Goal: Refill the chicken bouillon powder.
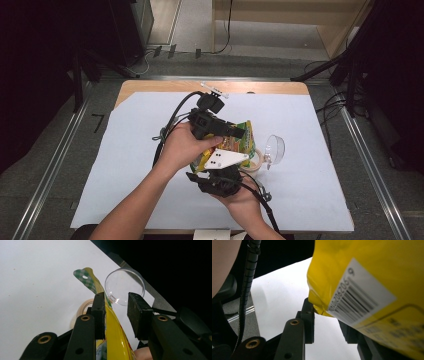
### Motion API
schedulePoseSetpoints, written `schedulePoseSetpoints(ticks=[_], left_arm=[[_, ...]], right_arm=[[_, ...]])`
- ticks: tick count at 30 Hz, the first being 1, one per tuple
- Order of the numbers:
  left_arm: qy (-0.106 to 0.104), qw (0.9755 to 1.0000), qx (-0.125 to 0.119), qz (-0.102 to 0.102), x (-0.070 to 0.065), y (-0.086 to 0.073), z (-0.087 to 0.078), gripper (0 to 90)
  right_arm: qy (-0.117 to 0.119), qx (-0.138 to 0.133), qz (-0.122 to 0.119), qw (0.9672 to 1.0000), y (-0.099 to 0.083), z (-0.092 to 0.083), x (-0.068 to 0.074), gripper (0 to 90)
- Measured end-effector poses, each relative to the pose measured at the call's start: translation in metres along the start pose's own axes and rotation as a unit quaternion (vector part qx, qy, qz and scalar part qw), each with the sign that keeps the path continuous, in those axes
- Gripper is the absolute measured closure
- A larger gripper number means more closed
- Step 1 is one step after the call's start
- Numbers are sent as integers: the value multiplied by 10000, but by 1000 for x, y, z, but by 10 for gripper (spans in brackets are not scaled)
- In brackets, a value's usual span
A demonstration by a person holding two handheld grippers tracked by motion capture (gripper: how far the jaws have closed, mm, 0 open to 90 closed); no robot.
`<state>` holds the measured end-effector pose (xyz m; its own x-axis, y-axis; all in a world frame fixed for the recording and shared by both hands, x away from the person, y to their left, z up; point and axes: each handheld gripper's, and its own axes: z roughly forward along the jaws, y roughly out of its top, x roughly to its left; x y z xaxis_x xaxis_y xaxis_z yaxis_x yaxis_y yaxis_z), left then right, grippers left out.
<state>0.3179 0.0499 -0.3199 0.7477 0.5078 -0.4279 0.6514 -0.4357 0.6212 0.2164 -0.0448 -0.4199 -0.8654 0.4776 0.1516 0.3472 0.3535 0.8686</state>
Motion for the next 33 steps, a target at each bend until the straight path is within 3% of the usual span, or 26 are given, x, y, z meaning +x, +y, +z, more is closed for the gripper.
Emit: schedulePoseSetpoints(ticks=[28,33], left_arm=[[-23,10000,-5,-33,2,0,1,686],[-32,9999,-109,-2,1,1,-3,685]], right_arm=[[26,47,54,10000,1,0,-2,693],[7,61,-14,10000,3,-2,-2,693]])
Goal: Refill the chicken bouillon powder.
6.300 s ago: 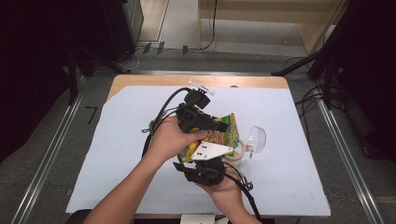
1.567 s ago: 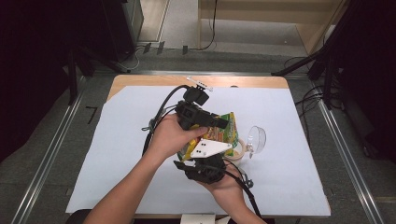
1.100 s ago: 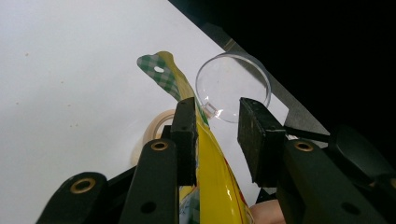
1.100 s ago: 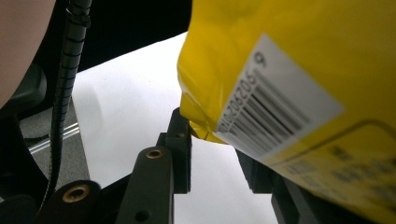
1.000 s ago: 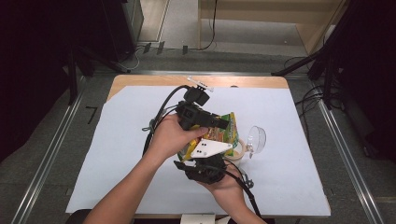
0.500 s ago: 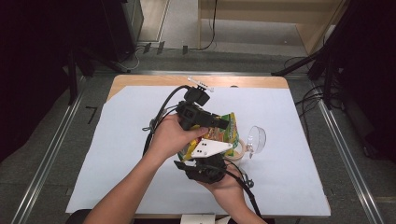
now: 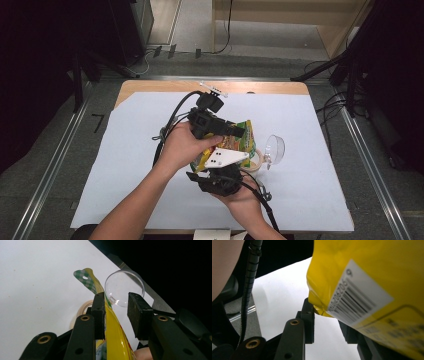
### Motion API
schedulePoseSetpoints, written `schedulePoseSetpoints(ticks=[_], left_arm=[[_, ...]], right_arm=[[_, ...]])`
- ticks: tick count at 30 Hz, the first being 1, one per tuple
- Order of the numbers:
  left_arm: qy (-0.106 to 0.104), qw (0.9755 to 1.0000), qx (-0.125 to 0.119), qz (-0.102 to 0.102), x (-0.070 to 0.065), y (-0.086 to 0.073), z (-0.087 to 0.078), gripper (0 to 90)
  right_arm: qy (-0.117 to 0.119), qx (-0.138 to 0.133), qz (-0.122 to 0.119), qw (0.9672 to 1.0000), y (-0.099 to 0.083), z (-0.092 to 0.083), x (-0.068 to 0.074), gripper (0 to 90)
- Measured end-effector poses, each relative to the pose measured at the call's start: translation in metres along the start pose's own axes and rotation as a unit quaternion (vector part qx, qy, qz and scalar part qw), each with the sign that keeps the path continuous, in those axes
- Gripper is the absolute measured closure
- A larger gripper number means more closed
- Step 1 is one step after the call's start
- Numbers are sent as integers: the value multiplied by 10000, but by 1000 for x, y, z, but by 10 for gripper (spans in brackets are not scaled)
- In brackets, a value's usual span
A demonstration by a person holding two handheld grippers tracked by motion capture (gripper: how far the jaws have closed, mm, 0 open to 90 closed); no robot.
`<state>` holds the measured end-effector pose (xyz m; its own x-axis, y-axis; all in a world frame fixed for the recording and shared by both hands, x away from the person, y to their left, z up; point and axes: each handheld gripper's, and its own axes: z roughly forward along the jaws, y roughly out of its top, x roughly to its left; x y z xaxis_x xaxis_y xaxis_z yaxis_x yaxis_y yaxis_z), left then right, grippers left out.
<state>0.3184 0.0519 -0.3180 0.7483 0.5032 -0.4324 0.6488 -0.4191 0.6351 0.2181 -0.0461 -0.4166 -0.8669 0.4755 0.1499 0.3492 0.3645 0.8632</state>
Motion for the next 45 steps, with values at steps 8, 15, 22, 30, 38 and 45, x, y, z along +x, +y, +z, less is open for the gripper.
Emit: schedulePoseSetpoints(ticks=[8,15,22,30,38,45], left_arm=[[51,10000,27,23,-1,0,1,685],[163,9998,97,100,-3,-1,4,690],[149,9998,115,118,-4,-2,6,695],[191,9995,126,214,-10,-3,7,697],[237,9991,165,300,-15,-3,6,704],[156,9995,166,228,-14,-3,6,713]], right_arm=[[10,-3,-5,10000,0,0,-1,691],[48,-20,108,9999,-3,2,-1,687],[45,-21,115,9999,-5,1,0,699],[72,-66,129,9999,-7,1,0,704],[51,-148,14,9999,-9,2,0,704],[-5,-190,-81,9998,-10,3,0,709]])
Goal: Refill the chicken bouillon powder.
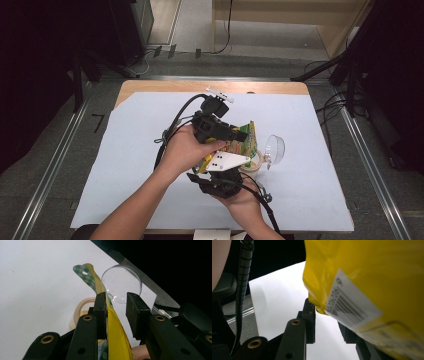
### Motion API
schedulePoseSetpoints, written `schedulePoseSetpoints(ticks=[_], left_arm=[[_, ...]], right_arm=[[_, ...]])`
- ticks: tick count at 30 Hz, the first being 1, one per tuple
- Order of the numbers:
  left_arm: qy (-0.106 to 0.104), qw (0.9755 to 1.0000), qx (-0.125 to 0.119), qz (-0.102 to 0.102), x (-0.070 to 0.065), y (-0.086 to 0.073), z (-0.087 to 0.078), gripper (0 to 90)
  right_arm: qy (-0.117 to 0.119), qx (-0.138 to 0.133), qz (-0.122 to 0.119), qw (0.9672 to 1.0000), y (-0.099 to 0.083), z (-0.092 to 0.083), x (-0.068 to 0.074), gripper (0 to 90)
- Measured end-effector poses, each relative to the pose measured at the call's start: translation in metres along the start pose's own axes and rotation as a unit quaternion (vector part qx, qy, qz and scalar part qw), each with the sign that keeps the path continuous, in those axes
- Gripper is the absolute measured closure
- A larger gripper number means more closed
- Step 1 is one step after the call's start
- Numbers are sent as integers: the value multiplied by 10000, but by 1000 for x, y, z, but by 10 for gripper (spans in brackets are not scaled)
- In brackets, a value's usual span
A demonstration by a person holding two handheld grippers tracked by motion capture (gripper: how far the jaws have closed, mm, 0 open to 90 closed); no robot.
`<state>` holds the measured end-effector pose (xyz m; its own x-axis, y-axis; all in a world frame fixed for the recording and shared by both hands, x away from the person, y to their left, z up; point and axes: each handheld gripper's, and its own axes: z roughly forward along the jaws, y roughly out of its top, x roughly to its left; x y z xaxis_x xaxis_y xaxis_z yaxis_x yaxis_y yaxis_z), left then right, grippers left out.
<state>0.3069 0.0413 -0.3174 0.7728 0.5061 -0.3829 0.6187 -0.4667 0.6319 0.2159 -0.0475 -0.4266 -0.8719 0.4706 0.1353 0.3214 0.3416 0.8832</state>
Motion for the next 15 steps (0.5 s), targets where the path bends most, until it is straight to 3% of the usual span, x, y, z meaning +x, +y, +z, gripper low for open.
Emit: schedulePoseSetpoints(ticks=[11,15], left_arm=[[-12,10000,48,-13,0,0,1,716],[19,10000,35,-34,1,0,1,715]], right_arm=[[-7,-64,-36,10000,-2,2,0,700],[51,-5,65,10000,0,1,0,703]])
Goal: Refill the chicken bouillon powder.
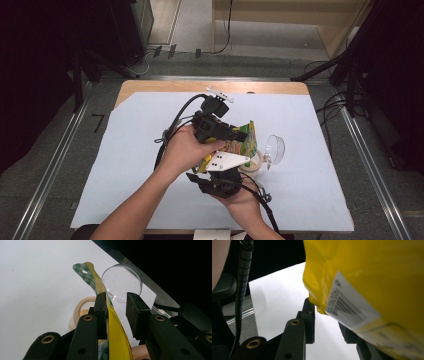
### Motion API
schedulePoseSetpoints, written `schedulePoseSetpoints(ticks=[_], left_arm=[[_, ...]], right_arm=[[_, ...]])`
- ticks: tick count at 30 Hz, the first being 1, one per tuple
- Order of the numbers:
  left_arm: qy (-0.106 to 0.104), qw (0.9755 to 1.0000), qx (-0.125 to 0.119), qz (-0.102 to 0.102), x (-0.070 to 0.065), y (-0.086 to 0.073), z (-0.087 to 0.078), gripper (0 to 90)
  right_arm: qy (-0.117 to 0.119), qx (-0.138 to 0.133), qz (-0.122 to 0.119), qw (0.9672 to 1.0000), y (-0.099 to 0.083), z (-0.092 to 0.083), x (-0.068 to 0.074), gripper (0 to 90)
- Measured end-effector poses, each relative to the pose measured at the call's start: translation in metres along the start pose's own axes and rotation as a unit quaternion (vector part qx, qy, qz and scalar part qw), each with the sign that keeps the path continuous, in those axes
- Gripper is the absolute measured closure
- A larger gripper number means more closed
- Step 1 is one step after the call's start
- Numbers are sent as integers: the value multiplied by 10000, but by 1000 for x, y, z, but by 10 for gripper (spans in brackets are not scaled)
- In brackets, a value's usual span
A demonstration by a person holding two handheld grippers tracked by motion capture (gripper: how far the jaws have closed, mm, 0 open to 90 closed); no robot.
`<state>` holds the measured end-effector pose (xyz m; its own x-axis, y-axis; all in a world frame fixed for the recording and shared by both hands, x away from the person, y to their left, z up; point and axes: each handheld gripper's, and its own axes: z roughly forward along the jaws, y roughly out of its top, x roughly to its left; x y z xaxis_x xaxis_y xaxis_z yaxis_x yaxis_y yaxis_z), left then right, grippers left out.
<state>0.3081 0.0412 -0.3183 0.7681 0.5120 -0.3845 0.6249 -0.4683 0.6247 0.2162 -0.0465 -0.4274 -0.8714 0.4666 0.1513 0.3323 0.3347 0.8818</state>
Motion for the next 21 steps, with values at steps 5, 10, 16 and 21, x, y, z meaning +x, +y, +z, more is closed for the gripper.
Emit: schedulePoseSetpoints(ticks=[5,10,16,21], left_arm=[[15,10000,0,-35,2,0,-1,715],[-21,10000,-7,-57,3,1,-1,707],[-123,9998,-60,-128,7,1,-2,686],[-138,9997,-74,-169,8,1,-3,688]], right_arm=[[27,70,65,10000,3,-1,0,709],[42,115,95,9999,5,-2,0,711],[36,132,83,9999,6,-3,0,707],[35,145,76,9999,7,-4,0,707]])
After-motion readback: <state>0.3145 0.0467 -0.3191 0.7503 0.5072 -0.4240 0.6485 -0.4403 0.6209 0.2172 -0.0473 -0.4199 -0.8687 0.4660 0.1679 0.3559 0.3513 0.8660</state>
